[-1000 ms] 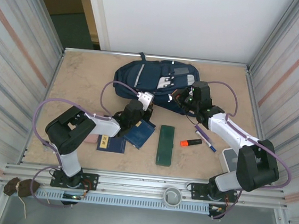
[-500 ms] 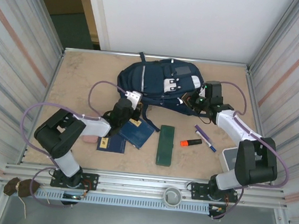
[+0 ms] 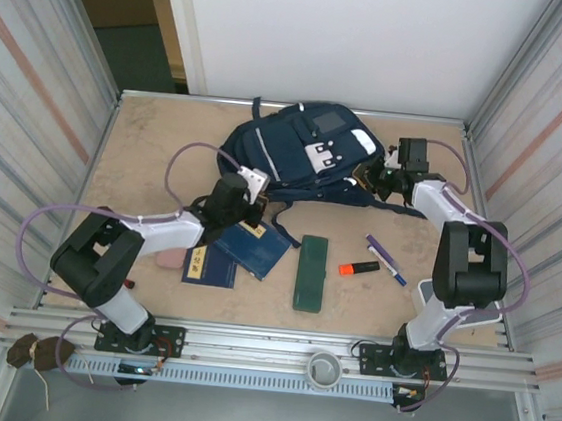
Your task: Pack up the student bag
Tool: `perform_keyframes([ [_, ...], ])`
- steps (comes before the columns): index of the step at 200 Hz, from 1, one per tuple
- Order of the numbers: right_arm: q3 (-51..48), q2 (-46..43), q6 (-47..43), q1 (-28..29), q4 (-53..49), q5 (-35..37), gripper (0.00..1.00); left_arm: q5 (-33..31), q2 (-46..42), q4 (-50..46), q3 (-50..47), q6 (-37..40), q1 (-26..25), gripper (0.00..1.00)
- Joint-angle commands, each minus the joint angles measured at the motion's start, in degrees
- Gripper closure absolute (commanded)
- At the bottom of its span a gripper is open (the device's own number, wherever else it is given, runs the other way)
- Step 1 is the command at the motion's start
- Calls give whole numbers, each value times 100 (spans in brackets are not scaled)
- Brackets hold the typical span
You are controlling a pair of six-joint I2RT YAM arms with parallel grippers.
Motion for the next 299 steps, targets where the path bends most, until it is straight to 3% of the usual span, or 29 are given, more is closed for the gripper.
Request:
perform_keyframes([
  [1, 498, 273, -243, -189, -23, -142, 68, 114, 161, -620, 789, -288, -255, 100],
  [16, 481, 193, -349, -297, -211, -93, 50, 121, 321, -890, 1207, -457, -322, 100],
  [58, -451, -913, -475, -323, -401, 239, 25, 216, 498, -1316, 1744, -628, -514, 100],
  [63, -654, -1114, -413, -282, -346, 239, 15, 244, 499, -1304, 1737, -654, -527, 100],
  [69, -835, -1281, -310, -222, -309, 269, 10, 278, 502, -1271, 1717, -693, -543, 100],
  [99, -1598, -1999, 422, 286, 35, 589, 5, 338, 541, -1163, 1655, -756, -622, 100],
  [146, -1821, -1471, 1685, 1328, 1277, 981, 17, 361, 506, -963, 1484, -659, -714, 100],
  [182, -1336, -653, 1844, 1659, 1582, 1198, 30, 405, 465, -824, 1323, -632, -758, 100],
  [215, -1307, -407, 1764, 1467, 1668, 1198, 67, 212, 285, -912, 1201, -367, -754, 100],
  [239, -1342, -617, 1438, 1224, 1449, 1065, 84, -81, 111, -1304, 1092, -84, -596, 100],
  [263, -1357, -889, 1019, 887, 1122, 874, 95, -213, -154, -1516, 783, 51, -296, 100],
  [299, -1014, -803, 412, 457, 594, 210, 96, -133, -424, -1626, 518, 241, 290, 100],
])
